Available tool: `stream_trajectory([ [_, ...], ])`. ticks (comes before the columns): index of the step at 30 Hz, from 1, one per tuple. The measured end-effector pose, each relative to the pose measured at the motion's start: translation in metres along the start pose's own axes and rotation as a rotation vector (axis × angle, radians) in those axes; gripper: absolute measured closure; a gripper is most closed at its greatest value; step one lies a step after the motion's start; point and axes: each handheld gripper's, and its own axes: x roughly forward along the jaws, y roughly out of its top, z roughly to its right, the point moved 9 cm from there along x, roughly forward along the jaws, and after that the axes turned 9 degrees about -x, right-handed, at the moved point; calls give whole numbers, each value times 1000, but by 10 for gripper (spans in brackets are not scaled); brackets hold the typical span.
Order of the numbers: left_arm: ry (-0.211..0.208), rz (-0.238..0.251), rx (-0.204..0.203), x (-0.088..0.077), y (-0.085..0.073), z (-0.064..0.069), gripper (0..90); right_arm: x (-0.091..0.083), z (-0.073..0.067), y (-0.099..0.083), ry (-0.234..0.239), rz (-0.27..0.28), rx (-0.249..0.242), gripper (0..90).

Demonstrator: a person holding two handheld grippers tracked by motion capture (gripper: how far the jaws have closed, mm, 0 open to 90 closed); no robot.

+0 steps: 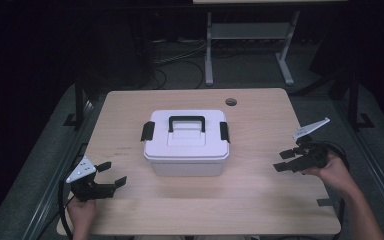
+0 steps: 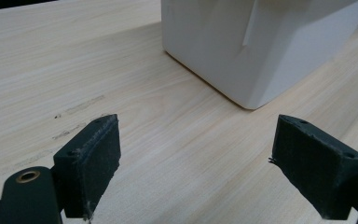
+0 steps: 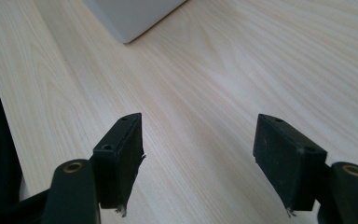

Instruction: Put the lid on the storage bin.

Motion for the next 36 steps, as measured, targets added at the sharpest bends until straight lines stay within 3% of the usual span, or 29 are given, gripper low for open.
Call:
stream_trajectory([
  [28,4,-3,3,-2,-1,0,147,18,-13,-40,24,14,58,306],
  [36,1,-17,10,0,-3,1,147,21,-18,-46,24,17,52,303],
])
